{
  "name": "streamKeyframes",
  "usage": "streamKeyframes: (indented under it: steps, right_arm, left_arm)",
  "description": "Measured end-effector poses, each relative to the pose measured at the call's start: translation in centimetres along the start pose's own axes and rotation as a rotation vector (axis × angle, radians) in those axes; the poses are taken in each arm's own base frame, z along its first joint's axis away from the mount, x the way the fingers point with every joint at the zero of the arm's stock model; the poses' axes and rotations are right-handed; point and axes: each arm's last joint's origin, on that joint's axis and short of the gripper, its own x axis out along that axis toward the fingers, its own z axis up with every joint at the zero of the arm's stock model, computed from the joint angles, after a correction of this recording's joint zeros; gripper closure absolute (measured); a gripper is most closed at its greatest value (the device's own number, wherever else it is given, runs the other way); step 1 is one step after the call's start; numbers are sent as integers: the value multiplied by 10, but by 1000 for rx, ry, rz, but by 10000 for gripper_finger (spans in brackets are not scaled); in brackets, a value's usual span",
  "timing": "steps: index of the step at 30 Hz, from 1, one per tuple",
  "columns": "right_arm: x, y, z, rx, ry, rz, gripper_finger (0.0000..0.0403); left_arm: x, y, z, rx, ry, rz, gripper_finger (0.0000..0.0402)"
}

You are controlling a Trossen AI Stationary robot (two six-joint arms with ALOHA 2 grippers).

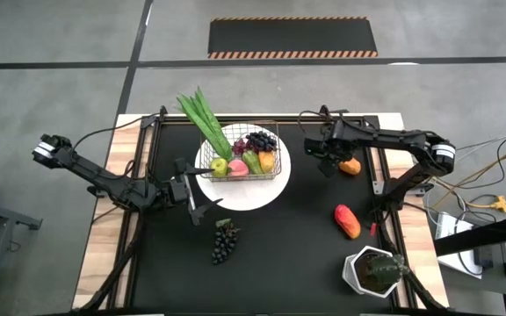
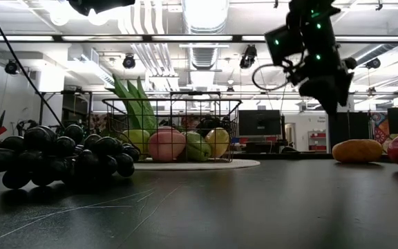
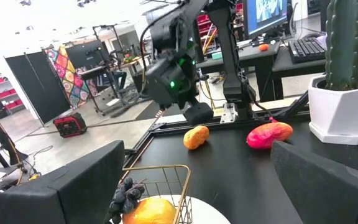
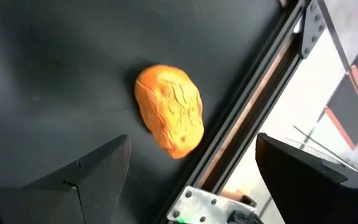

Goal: Build produce basket
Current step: Put the yellow mango into the gold wire basket

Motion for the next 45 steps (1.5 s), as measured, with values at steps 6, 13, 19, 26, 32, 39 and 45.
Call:
streamKeyframes:
  steps: [6, 13, 19, 26, 32, 39, 45]
  right_arm:
    - [26, 3, -7, -11, 48, -26, 74]
    - [51, 8, -15, -28, 75, -40, 74]
    - [66, 13, -17, -44, 42, -17, 76]
    - [83, 15, -19, -26, 22, 0, 78]
    - [93, 15, -18, -16, 4, 11, 88]
    - [97, 19, -13, -21, -45, 79, 124]
    - [96, 21, -9, -12, -77, 112, 187]
  left_arm:
    - [0, 0, 0, 0, 0, 0, 15]
    - [0, 0, 0, 1, 0, 0, 15]
    - [0, 0, 0, 0, 0, 0, 15]
    - [0, 0, 0, 1, 0, 0, 15]
    - [0, 0, 0, 1, 0, 0, 15]
    - [0, 0, 0, 1, 0, 0, 15]
    - [0, 0, 0, 1, 0, 0, 15]
